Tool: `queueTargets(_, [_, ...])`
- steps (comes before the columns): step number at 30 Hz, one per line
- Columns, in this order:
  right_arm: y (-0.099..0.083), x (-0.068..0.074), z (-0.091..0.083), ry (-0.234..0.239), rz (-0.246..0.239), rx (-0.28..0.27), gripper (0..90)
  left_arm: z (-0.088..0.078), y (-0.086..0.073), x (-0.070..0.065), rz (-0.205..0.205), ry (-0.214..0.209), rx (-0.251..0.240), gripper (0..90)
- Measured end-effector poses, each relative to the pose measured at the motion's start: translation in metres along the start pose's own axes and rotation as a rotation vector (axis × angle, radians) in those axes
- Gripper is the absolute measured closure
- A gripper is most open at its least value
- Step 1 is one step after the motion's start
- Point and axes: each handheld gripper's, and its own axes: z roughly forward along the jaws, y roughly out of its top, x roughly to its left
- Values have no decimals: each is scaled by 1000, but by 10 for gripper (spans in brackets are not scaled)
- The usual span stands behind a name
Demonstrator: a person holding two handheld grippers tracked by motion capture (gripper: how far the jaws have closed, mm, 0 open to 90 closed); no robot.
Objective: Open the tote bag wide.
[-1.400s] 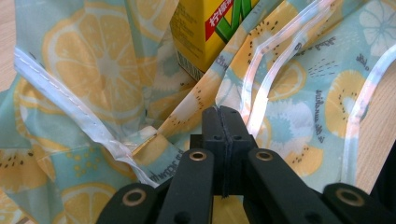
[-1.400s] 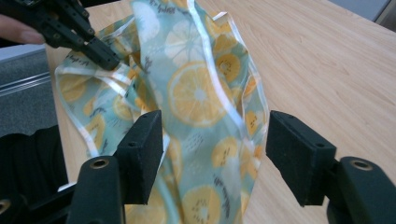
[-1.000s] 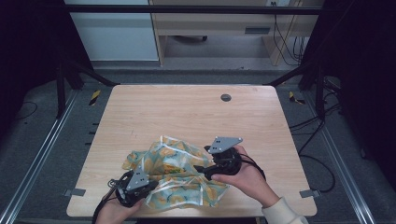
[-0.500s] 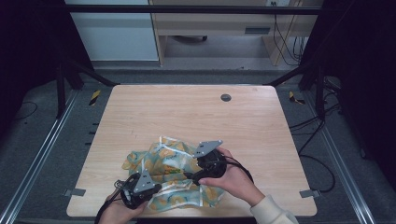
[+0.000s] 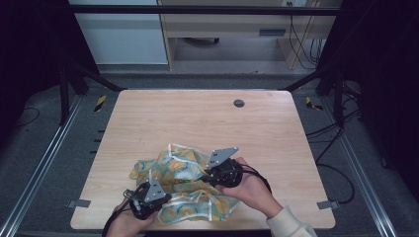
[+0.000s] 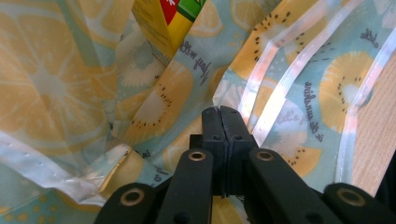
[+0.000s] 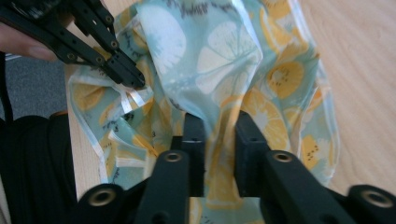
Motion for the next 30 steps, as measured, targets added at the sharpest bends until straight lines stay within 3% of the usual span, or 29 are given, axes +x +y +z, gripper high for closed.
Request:
queueTargets(11, [18,-18,-5,-46,19,-52,882,-1,0,0,-4,8,-5,900])
queueTargets(18, [29,-30,3,-33,51,-76,890,-1,0,1,-6,10,-8,899])
queueTargets(30, [25,-52,25,-76,102,-27,894,-1,0,0,-2,8,-2,899])
